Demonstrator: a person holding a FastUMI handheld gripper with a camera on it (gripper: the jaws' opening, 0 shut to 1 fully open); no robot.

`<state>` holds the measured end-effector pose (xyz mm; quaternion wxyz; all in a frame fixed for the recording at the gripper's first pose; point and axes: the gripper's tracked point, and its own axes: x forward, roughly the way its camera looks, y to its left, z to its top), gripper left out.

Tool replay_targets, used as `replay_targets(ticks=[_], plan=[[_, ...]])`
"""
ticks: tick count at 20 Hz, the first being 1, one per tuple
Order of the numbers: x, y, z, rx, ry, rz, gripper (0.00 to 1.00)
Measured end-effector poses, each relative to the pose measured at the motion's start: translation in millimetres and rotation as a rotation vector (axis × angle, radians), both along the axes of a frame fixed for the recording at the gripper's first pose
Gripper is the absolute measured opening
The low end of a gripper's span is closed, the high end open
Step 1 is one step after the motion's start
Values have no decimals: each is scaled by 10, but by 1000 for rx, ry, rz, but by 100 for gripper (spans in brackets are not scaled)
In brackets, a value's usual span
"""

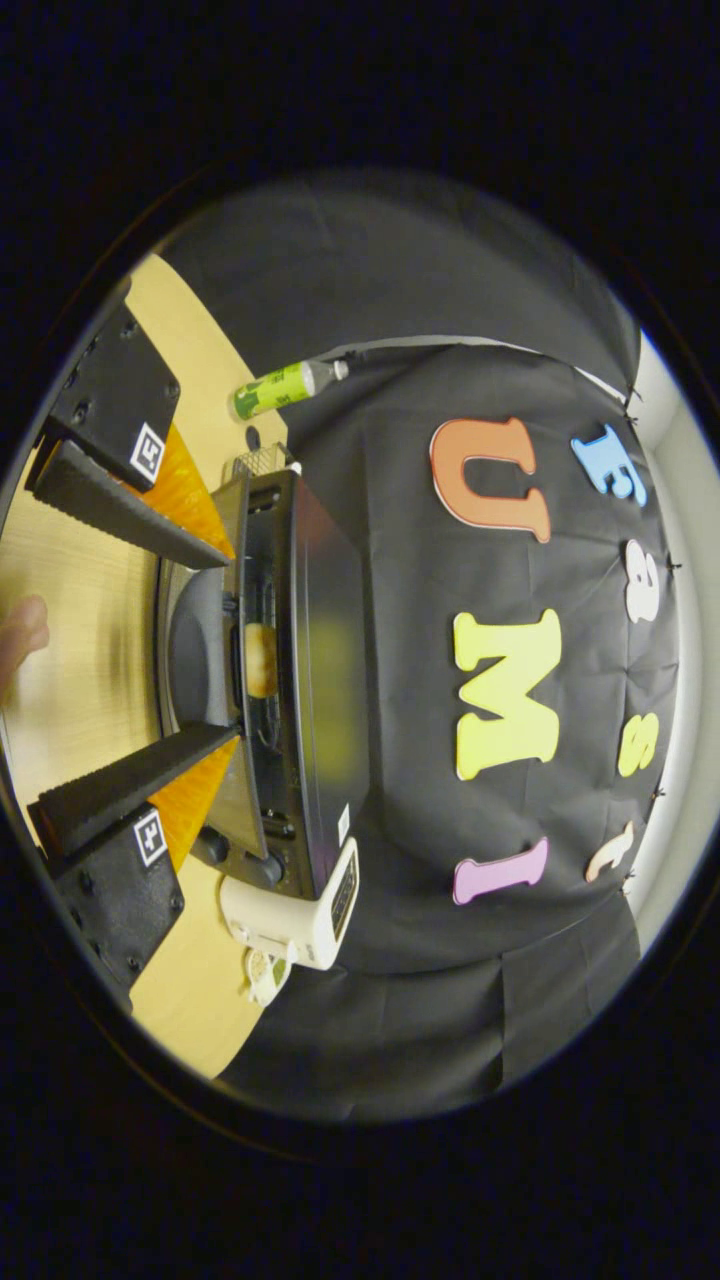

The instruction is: Open the toaster oven, put the food inside, and close the toaster oven door.

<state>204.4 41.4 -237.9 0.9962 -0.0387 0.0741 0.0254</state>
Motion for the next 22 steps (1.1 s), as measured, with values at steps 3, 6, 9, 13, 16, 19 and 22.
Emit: replay_targets(ticks=[3,6,9,13,16,19,22], plan=[[-64,-26,51,6,-16,-5,100],[-233,-30,132,-9,-43,0,100],[-458,-29,229,-24,-46,14,100],[-870,-46,500,-44,-61,21,100],[-1267,-21,829,-7,-70,28,100],[-1713,-48,1249,5,-107,12,100],[-2146,-81,1515,-58,-122,-2,100]])
